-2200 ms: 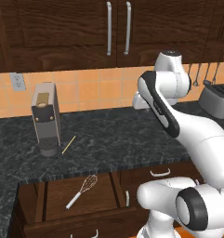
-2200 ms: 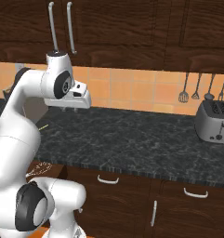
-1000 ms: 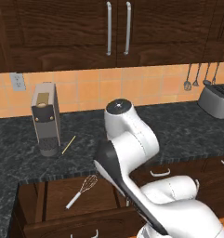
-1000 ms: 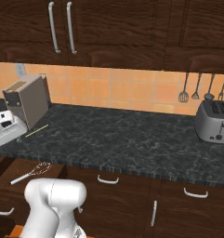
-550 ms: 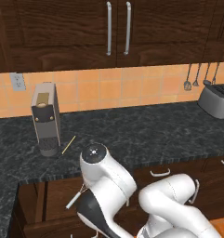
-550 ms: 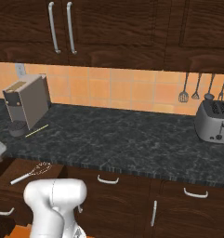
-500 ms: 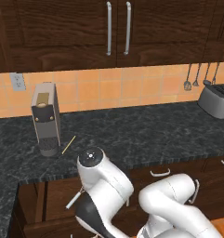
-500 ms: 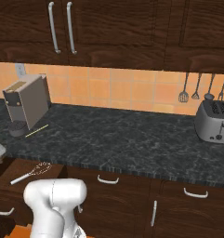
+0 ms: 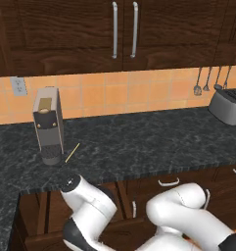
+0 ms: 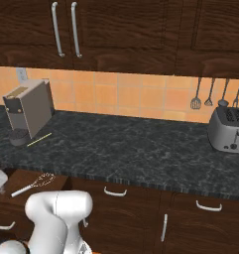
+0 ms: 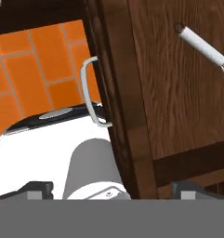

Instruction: Pick the whisk from the drawer and place it on the counter.

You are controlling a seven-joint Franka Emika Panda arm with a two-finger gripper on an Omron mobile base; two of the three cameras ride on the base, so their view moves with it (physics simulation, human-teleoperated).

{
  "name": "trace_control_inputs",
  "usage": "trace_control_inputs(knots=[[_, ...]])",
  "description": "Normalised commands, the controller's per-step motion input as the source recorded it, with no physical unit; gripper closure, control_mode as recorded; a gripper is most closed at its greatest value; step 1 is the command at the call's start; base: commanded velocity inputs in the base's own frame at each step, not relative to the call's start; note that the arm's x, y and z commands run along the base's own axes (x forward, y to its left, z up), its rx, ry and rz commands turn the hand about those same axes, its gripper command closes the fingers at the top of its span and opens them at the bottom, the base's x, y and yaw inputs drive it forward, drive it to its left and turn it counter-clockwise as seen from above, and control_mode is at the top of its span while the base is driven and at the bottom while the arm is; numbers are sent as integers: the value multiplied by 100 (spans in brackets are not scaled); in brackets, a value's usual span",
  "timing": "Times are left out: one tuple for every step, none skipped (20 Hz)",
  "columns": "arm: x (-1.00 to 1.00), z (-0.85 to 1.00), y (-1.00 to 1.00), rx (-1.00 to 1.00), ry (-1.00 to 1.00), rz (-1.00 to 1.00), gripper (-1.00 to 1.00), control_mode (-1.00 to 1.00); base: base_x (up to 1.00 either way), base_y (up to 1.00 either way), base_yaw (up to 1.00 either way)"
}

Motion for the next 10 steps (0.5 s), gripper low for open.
trace_control_inputs(knots=[[44,-59,34,-17,26,3,-100,-100,0,0,0],[40,-66,29,-16,22,3,-100,-100,0,0,0],[34,-67,22,-14,18,5,-100,-100,0,0,0],[25,-64,19,-11,12,5,-100,-100,0,0,0],[29,-51,23,-9,9,4,-100,-100,0,0,0],[34,-37,31,-6,7,4,-100,-100,0,0,0],[37,-33,32,-4,5,4,-100,-100,0,0,0],[39,-9,12,0,11,4,-100,-100,0,0,0],[26,-21,2,0,5,5,-100,-100,0,0,0],[29,-28,0,0,1,3,-100,-100,0,0,0]])
